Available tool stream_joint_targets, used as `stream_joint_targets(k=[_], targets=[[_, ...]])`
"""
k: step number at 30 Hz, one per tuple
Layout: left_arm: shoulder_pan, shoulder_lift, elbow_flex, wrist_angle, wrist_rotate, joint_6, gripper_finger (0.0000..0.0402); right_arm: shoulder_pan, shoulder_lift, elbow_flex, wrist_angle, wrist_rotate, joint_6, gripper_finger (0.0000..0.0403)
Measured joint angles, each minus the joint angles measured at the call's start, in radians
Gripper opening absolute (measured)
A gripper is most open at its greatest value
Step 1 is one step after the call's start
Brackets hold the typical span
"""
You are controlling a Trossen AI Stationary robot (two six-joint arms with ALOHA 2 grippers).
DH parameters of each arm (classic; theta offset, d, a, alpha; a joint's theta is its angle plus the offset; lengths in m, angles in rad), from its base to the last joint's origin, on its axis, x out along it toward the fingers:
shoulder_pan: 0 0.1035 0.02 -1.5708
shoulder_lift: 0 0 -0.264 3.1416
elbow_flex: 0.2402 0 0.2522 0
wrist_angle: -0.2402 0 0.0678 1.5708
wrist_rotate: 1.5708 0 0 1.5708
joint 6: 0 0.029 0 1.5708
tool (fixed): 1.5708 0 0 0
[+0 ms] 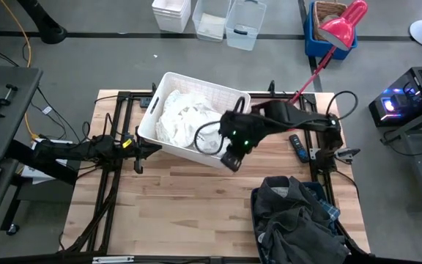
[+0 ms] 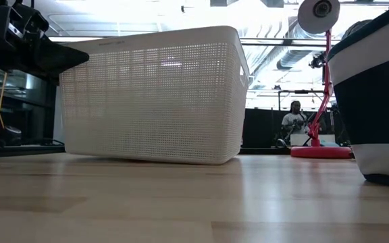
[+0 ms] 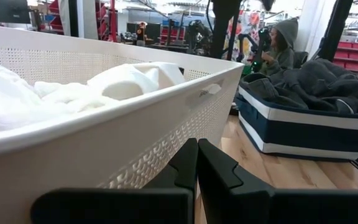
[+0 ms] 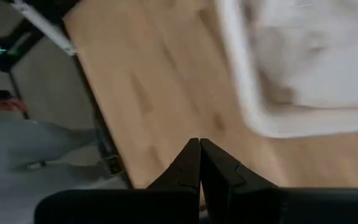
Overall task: Sort clothes
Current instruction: Adjust the white laundry bin, then return to Home Position
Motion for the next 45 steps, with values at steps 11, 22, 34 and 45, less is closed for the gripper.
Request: stream_joint_targets(k=[11, 22, 34, 45], targets=[[0.000, 0.000, 0.000, -0.001, 0.000, 0.000, 0.0001, 0.092, 0.044, -0.264, 0.323, 0.150, 0.129, 0.0000], [0.000, 0.000, 0.000, 0.000, -0.001, -0.001, 0.0000, 0.075, 0.042, -0.368, 0.164, 0.419, 0.117, 0.0000], [0.000, 0.000, 0.000, 0.000, -0.001, -0.001, 0.0000, 0.056, 0.017, -0.360, 0.118, 0.466, -0.035, 0.0000], [0.000, 0.000, 0.000, 0.001, 0.000, 0.000, 0.0000, 0.160, -0.147, -0.374, 0.141, 0.405, 0.043, 0.0000]])
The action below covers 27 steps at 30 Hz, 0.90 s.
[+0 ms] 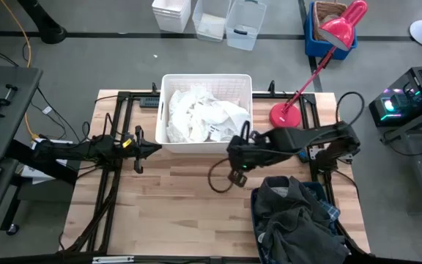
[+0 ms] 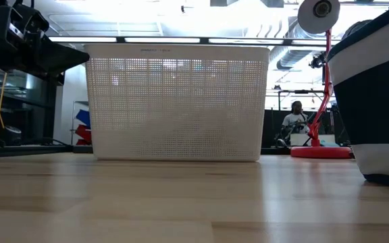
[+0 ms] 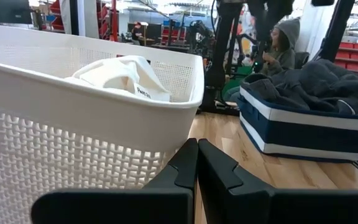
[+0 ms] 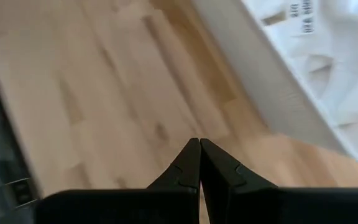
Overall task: Sort clothes
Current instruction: Return to Home Position
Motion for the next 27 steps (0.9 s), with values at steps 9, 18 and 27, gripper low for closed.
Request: stream_joint_targets(k=[9, 18, 27], targets=[[0.000, 0.000, 0.000, 0.014, 0.000, -0.018, 0.0000, 0.055, -0.372, -0.668, 0.672, -0.125, 0.053, 0.0000], [0.000, 0.000, 0.000, 0.140, 0.013, -0.459, 0.0000, 0.021, -0.795, -1.251, 1.513, -0.038, -0.216, 0.0000], [0.000, 0.000, 0.001, 0.164, 0.042, -0.576, 0.0000, -0.058, -0.921, -1.676, 2.107, -0.060, -0.121, 0.0000]])
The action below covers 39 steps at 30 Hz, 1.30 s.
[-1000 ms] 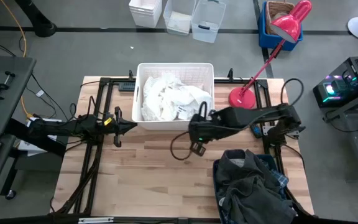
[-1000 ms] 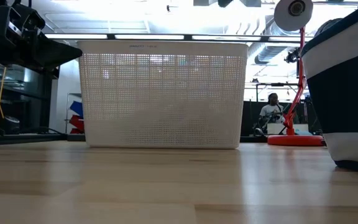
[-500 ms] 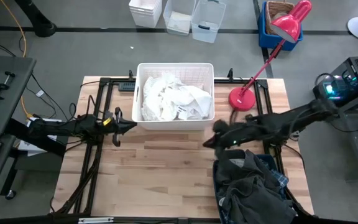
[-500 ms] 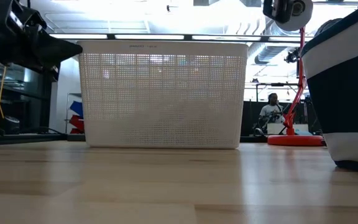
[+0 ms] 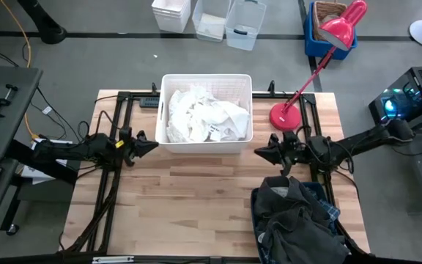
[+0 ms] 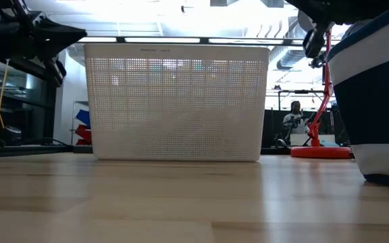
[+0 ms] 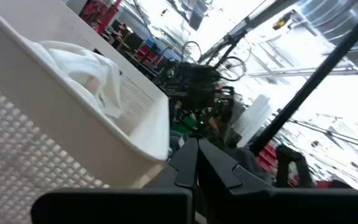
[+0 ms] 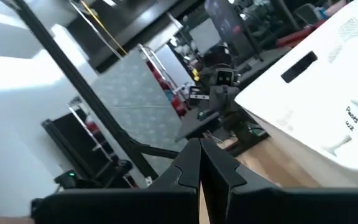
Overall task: Sort clothes
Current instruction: Return to Home Position
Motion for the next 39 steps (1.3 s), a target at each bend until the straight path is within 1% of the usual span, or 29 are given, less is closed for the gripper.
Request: stream_joint_targets(k=[3, 5, 8, 16, 21, 25, 27, 29, 30, 32, 34, 36, 39], targets=[[0.000, 0.000, 0.000, 0.002, 0.039, 0.000, 0.0000, -0.021, -0.002, -0.047, 0.091, -0.035, -0.014, 0.0000], [0.000, 0.000, 0.000, -0.004, 0.059, 0.000, 0.0000, -0.051, -0.002, -0.061, 0.112, -0.058, -0.038, 0.0000], [0.000, 0.000, 0.000, -0.024, 0.061, 0.000, 0.0000, -0.104, -0.002, -0.074, 0.121, -0.094, -0.044, 0.0000], [0.000, 0.000, 0.000, -0.054, 0.049, 0.000, 0.0000, -0.190, -0.002, -0.078, 0.109, -0.311, -0.099, 0.0000], [0.000, 0.000, 0.000, -0.053, 0.049, 0.000, 0.0000, -0.234, -0.001, -0.078, 0.022, -0.424, -0.192, 0.0000], [0.000, 0.000, 0.000, -0.056, 0.048, 0.000, 0.0000, -0.278, -0.002, -0.078, -0.089, -0.593, -0.251, 0.0000], [0.000, 0.000, 0.000, -0.075, 0.048, 0.000, 0.0000, -0.295, -0.002, -0.078, -0.177, -0.670, -0.319, 0.0000], [0.000, 0.000, 0.001, -0.163, 0.047, 0.000, 0.0000, -0.304, -0.001, -0.078, -0.282, -0.655, -0.424, 0.0000], [0.001, 0.003, 0.001, -0.192, 0.053, -0.002, 0.0000, -0.309, -0.001, -0.079, -0.331, -0.611, -0.481, 0.0000], [0.001, 0.022, 0.001, -0.189, 0.069, -0.001, 0.0000, -0.312, -0.001, -0.079, -0.396, -0.503, -0.557, 0.0000], [-0.001, 0.027, 0.001, -0.190, 0.072, -0.001, 0.0000, -0.312, -0.001, -0.078, -0.449, -0.400, -0.584, 0.0000], [-0.001, 0.032, 0.001, -0.188, 0.069, -0.001, 0.0000, -0.313, 0.004, -0.078, -0.498, -0.319, -0.584, 0.0000], [-0.001, 0.030, 0.001, -0.188, 0.069, -0.001, 0.0000, -0.316, 0.007, -0.078, -0.543, -0.247, -0.582, 0.0000]])
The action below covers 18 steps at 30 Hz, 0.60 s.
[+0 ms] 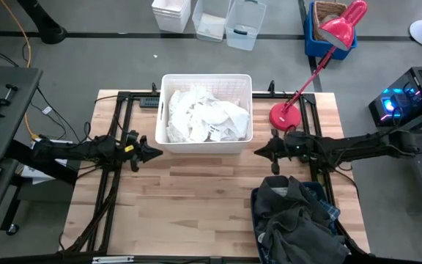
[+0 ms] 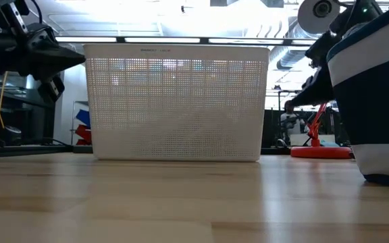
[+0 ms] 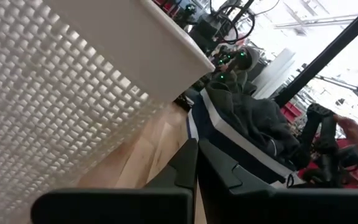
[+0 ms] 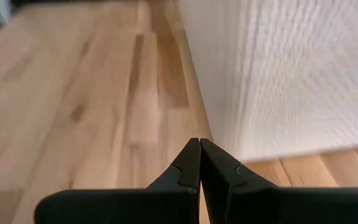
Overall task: Sort clothes
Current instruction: Return to Home Position
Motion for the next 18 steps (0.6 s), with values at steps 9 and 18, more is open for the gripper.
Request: stream_joint_targets(k=[9, 18], targets=[[0.009, -0.060, -0.002, 0.003, 0.003, 0.001, 0.0000, 0.048, -0.298, 0.000, -0.300, 0.042, 0.000, 0.0000], [0.009, -0.061, -0.002, 0.002, 0.008, 0.001, 0.0000, 0.080, -0.662, 0.000, -0.410, 0.042, 0.000, 0.0000]])
